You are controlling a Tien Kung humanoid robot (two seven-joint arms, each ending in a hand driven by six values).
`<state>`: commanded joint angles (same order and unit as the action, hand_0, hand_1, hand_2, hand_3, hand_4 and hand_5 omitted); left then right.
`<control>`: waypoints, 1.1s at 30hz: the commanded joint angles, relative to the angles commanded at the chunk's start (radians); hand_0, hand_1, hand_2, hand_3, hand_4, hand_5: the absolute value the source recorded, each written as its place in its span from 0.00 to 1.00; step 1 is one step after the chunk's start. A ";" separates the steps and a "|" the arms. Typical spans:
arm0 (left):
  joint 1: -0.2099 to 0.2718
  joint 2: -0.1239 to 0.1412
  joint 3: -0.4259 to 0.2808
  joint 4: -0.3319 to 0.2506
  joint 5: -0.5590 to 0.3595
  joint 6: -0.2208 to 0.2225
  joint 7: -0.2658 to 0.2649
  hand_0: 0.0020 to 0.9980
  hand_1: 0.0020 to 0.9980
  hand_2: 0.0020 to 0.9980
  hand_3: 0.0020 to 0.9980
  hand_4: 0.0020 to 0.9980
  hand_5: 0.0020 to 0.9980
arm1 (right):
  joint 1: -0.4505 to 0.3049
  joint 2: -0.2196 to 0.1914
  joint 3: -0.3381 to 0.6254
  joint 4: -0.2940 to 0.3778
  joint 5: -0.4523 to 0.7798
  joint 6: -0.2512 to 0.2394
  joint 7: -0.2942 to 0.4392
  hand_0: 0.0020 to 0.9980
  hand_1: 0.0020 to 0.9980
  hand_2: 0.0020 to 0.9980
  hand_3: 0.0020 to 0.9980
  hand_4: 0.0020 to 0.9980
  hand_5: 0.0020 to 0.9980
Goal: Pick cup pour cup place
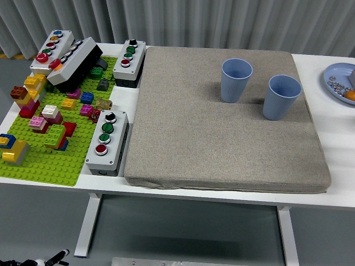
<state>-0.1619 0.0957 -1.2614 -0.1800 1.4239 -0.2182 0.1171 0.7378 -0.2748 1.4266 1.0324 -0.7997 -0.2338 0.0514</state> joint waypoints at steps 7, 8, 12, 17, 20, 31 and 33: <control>-0.002 -0.001 0.003 0.000 0.000 0.000 0.000 0.84 0.86 0.88 0.78 0.60 1.00 | 0.008 0.019 0.010 -0.025 -0.007 0.004 -0.005 0.86 0.76 0.76 0.78 0.83 1.00; -0.003 -0.001 0.003 0.000 0.000 0.001 0.000 0.84 0.86 0.88 0.78 0.60 1.00 | 0.009 0.020 0.010 -0.026 -0.008 0.006 -0.006 0.86 0.76 0.76 0.78 0.83 1.00; -0.003 -0.002 0.004 0.000 -0.001 0.001 0.000 0.84 0.86 0.88 0.78 0.60 1.00 | 0.010 0.024 0.013 -0.029 -0.015 0.008 -0.008 0.87 0.76 0.77 0.78 0.83 1.00; -0.002 -0.002 0.004 0.000 -0.002 0.002 0.001 0.84 0.86 0.88 0.78 0.59 1.00 | 0.009 0.027 0.016 -0.036 -0.020 0.008 -0.008 0.87 0.77 0.77 0.78 0.83 1.00; -0.001 -0.003 0.003 0.000 0.000 0.001 0.002 0.84 0.86 0.88 0.78 0.59 1.00 | 0.009 0.027 0.017 -0.037 -0.019 0.009 -0.009 0.87 0.77 0.77 0.78 0.83 1.00; -0.002 -0.003 0.002 0.000 -0.002 0.000 0.006 0.84 0.86 0.89 0.78 0.59 1.00 | 0.012 0.026 0.017 -0.030 -0.024 0.008 -0.016 0.88 0.77 0.77 0.79 0.82 0.99; -0.001 -0.003 0.003 0.000 -0.006 0.000 0.008 0.84 0.86 0.89 0.78 0.59 1.00 | 0.013 0.026 0.015 -0.031 -0.025 0.009 -0.017 0.88 0.77 0.77 0.79 0.82 0.99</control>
<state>-0.1632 0.0929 -1.2583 -0.1800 1.4181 -0.2182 0.1255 0.7509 -0.2484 1.4412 1.0016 -0.8243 -0.2252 0.0344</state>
